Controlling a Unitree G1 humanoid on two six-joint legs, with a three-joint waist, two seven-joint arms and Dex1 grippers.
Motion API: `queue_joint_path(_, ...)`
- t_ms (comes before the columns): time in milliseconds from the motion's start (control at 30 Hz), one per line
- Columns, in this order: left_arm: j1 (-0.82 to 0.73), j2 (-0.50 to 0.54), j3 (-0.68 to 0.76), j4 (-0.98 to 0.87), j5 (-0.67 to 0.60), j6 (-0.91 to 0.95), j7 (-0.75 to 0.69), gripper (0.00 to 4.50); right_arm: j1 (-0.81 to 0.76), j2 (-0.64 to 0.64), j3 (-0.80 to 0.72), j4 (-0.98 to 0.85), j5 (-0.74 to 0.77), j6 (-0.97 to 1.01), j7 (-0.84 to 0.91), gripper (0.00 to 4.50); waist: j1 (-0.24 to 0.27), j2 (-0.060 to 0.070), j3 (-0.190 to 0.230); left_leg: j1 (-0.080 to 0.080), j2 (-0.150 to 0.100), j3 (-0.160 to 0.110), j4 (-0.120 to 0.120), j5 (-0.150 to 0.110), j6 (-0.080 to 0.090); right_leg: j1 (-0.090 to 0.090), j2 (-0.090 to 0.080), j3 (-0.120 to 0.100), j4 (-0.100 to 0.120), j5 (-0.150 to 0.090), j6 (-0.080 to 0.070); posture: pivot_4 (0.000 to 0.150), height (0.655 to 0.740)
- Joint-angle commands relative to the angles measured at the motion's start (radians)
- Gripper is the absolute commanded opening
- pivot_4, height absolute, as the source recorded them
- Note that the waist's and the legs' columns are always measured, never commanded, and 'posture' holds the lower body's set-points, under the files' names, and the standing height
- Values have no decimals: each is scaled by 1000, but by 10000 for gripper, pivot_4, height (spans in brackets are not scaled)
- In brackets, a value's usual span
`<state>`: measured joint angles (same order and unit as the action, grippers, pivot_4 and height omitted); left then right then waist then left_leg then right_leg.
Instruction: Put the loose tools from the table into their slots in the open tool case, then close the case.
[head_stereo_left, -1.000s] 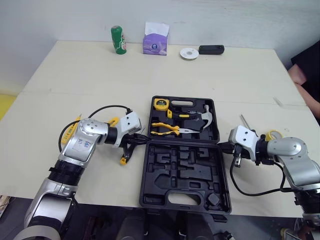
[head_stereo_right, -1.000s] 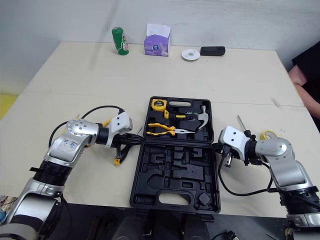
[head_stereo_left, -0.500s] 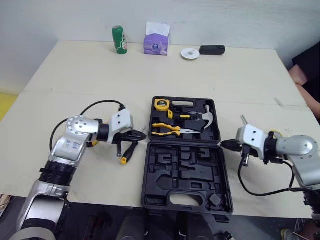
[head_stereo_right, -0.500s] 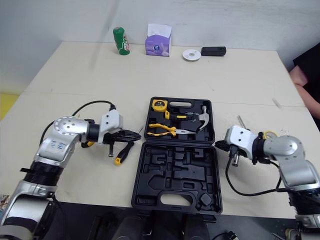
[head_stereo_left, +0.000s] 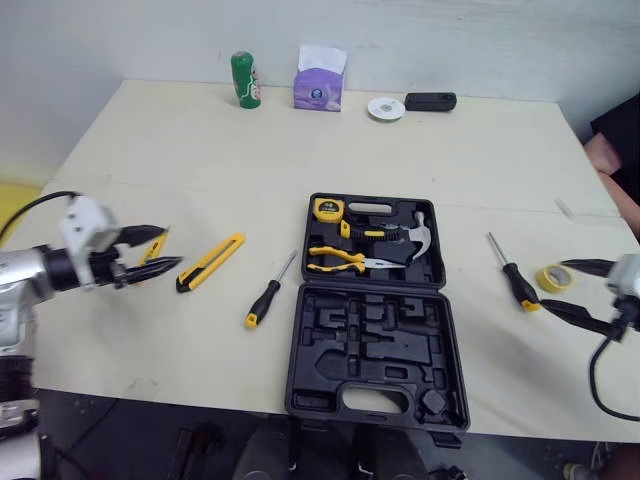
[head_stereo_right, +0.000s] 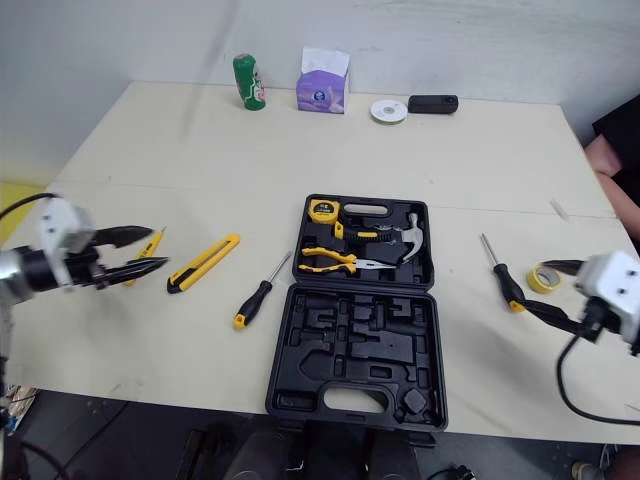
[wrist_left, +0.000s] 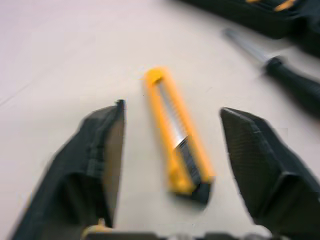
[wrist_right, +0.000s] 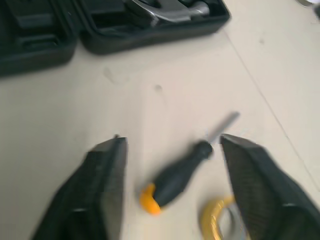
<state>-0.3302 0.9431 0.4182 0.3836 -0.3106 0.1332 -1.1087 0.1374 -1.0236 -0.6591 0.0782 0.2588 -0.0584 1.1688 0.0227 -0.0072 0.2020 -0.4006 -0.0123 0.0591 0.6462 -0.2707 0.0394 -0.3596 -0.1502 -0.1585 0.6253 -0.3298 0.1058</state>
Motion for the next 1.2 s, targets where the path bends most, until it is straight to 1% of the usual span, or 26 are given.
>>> queue_joint_path(33, 57, 55, 131, 106, -15, -82, 41, 44542, 66, -8, -152, 89, -25, -72, -37, 45000, 0, 0, 0, 0, 0, 1, 0, -1, 0, 0, 0, 0, 0, 0, 0, 1500, 7400)
queue_joint_path(100, 72, 73, 188, 207, -9, -154, 98, 44542, 100, 1, -208, 171, -43, -98, -94, 45000, -1, 0, 0, 1, 0, 2, 0, -2, 0, 0, 0, 0, -1, 0, 0, 1500, 7400)
queue_joint_path(167, 77, 84, 215, 276, -9, -194, 127, 44542, 112, 5, -233, 225, -50, -135, -134, 45000, 0, 0, 0, 2, 0, 2, 0, -5, 0, 0, -1, 1, -4, 0, 1, 1500, 7400)
queue_joint_path(200, 95, 99, 236, 325, -6, -214, 141, 44542, 132, 5, -242, 277, -72, -193, -158, 45000, 0, 0, 0, 2, 0, 3, 0, -6, 0, 0, -2, 2, -4, 0, 1, 1500, 7400)
queue_joint_path(233, 107, 111, 248, 362, -5, -230, 150, 44542, 147, 3, -246, 316, -86, -237, -174, 45000, -2, 0, 0, 3, 1, 3, 0, -9, -5, 1, -3, 3, -4, 0, 1, 1500, 7400)
queue_joint_path(300, 155, 139, 281, 450, 0, -263, 188, 44542, 190, 11, -261, 391, -84, -276, -185, 45000, -3, 0, 0, 6, 1, 6, -1, -10, -6, 1, -7, 3, -4, 0, 0, 1500, 7400)
queue_joint_path(467, 249, 175, 308, 605, 8, -332, 281, 44542, 240, 18, -269, 503, -63, -351, -238, 45000, -22, 0, 0, 12, 3, 12, -6, -10, -4, 2, -7, 2, -4, -1, 0, 1500, 7400)
queue_joint_path(533, 266, 175, 329, 651, -12, -335, 315, 44542, 244, 18, -276, 540, -59, -369, -279, 45000, -27, 0, 0, 14, 3, 13, -6, -11, -6, 2, -9, 3, -2, -1, 0, 1500, 7400)
queue_joint_path(567, 269, 174, 336, 666, -20, -336, 325, 44542, 247, 18, -274, 551, -55, -373, -290, 45000, -29, 0, 0, 14, 3, 13, -6, -12, -4, 2, -10, 4, -2, -1, 0, 1500, 7400)
queue_joint_path(633, 271, 173, 337, 679, -29, -341, 327, 44542, 264, 27, -249, 539, -45, -382, -275, 45000, -30, 0, 0, 15, 3, 13, -6, -13, -2, 2, -10, 9, -1, -1, 0, 1500, 7400)
queue_joint_path(833, 230, 155, 305, 653, -29, -355, 291, 44542, 251, 23, -206, 523, -27, -344, -278, 45000, -28, 0, 0, 15, 4, 15, -7, -13, -5, 1, -10, 11, -1, -1, 0, 1500, 7400)
queue_joint_path(1100, 194, 132, 265, 588, -29, -336, 246, 44542, 268, 39, -181, 401, -1, -206, -273, 45000, -26, 0, 0, 15, 4, 16, -8, -12, -6, 0, -10, 12, -2, -1, 0, 1500, 7400)
queue_joint_path(1200, 189, 123, 248, 564, -25, -344, 226, 44542, 256, 39, -181, 356, 16, -193, -255, 45000, -26, 0, 0, 15, 4, 17, -8, -12, -6, 0, -10, 13, -2, -1, 0, 1500, 7400)
